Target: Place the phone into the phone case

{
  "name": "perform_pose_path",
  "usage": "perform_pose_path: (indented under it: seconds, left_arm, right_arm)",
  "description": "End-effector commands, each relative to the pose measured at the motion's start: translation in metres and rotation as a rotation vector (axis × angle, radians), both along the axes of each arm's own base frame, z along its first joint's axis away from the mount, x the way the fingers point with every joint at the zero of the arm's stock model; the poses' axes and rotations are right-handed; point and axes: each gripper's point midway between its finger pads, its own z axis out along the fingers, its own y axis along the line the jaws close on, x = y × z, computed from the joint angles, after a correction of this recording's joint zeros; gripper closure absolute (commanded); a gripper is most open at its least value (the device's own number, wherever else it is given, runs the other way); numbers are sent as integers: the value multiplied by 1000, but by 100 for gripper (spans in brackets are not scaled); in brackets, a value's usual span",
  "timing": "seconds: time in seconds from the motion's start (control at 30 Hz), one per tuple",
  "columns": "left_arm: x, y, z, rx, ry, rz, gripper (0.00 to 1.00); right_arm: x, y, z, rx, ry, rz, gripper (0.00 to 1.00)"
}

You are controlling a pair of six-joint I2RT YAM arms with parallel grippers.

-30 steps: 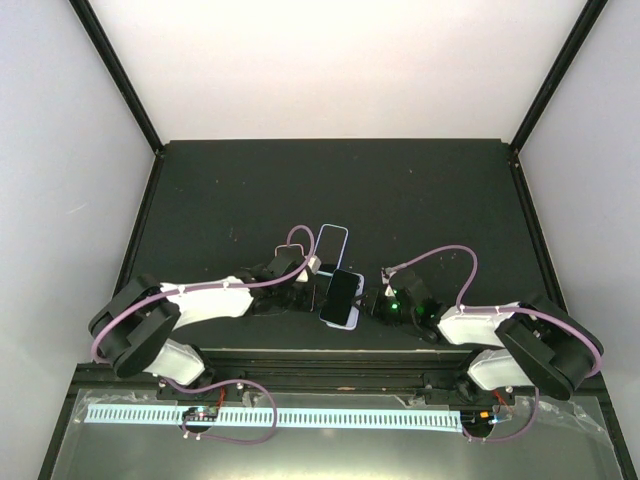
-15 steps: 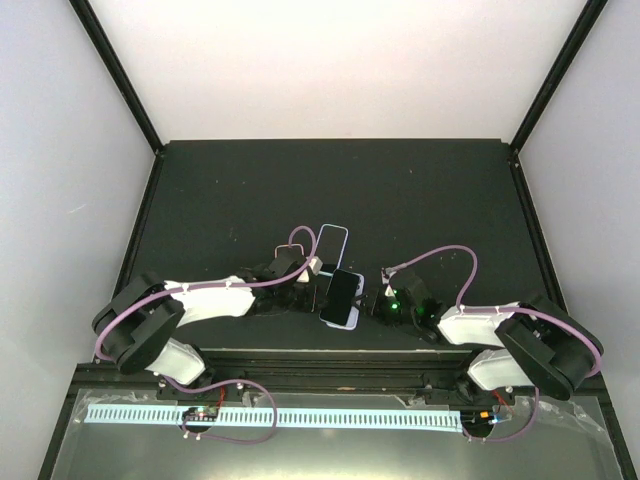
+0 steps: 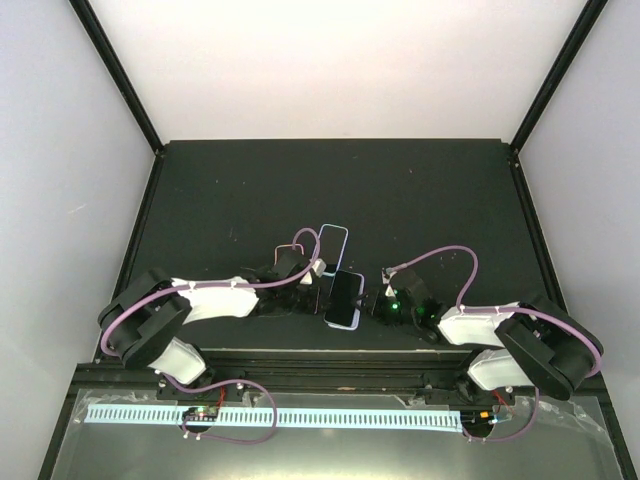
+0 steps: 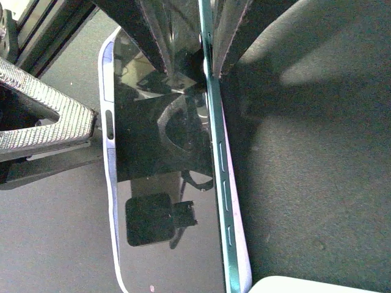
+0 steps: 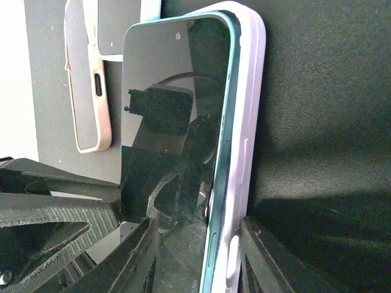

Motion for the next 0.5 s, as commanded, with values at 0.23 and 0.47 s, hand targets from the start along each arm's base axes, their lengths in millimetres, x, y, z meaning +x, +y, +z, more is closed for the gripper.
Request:
perform_pose_path:
  seconds: [0.23, 0.47]
  left_arm:
    - [-12, -31, 18, -117, 27, -42, 82]
    - [-15, -38, 16, -111, 34, -46, 83]
  right_arm:
    - [-2, 6, 5, 41, -4, 9, 63]
    - [-3, 8, 7, 54, -3, 11, 63]
